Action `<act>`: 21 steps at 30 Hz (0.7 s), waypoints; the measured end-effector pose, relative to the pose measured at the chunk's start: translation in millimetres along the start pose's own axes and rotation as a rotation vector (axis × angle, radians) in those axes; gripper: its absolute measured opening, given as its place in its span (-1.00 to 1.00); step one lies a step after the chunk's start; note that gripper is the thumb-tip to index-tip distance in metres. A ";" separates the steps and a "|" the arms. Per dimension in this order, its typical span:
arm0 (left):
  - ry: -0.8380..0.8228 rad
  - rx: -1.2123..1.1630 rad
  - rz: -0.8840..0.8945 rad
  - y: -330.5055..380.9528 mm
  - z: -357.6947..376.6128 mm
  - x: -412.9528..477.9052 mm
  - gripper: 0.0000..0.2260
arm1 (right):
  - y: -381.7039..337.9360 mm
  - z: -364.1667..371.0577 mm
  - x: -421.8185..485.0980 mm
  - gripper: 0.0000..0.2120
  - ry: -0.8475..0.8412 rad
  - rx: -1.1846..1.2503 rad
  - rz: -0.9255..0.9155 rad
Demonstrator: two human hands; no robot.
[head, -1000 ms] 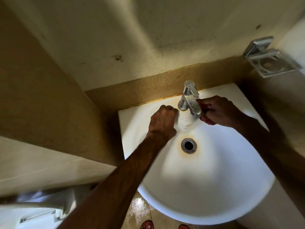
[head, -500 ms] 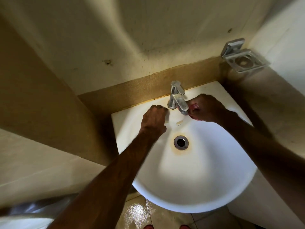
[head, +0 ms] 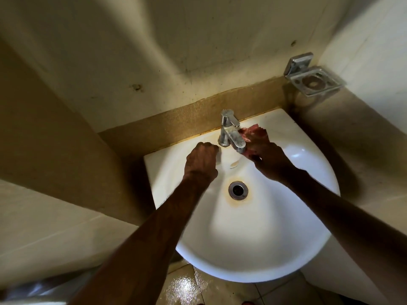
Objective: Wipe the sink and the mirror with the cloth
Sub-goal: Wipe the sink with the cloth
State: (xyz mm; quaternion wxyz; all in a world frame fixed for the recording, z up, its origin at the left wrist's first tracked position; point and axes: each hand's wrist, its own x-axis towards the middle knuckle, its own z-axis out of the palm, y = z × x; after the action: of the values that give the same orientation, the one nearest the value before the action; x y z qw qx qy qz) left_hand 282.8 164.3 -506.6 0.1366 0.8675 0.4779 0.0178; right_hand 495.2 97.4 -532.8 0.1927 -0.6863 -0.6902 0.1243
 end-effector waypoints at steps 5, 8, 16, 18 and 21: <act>-0.002 0.003 0.004 0.6 -0.5 -0.1 -0.48 | 9.3 -11.1 27.7 -0.49 -0.042 -0.111 0.024; -0.004 0.000 0.007 1.6 -0.3 -1.7 -0.47 | -12.3 -5.1 25.3 -0.49 0.086 -0.086 0.111; 0.027 -0.016 0.024 -4.0 6.0 0.4 -0.52 | -7.3 34.9 -28.7 -0.39 0.151 -0.006 0.034; 0.060 -0.032 0.025 -4.6 6.5 0.8 -0.61 | -25.8 40.8 -37.0 -0.34 0.195 0.041 -0.094; 0.046 -0.037 0.072 -7.8 -1.0 3.6 -0.76 | -54.4 58.2 -41.3 -0.31 0.183 0.080 -0.185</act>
State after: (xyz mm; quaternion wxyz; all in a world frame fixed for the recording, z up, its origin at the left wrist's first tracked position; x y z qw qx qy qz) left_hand 278.2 171.5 -507.9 0.1410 0.8809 0.4489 0.0513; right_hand 420.1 60.2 -565.1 0.2927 -0.6200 -0.7245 0.0706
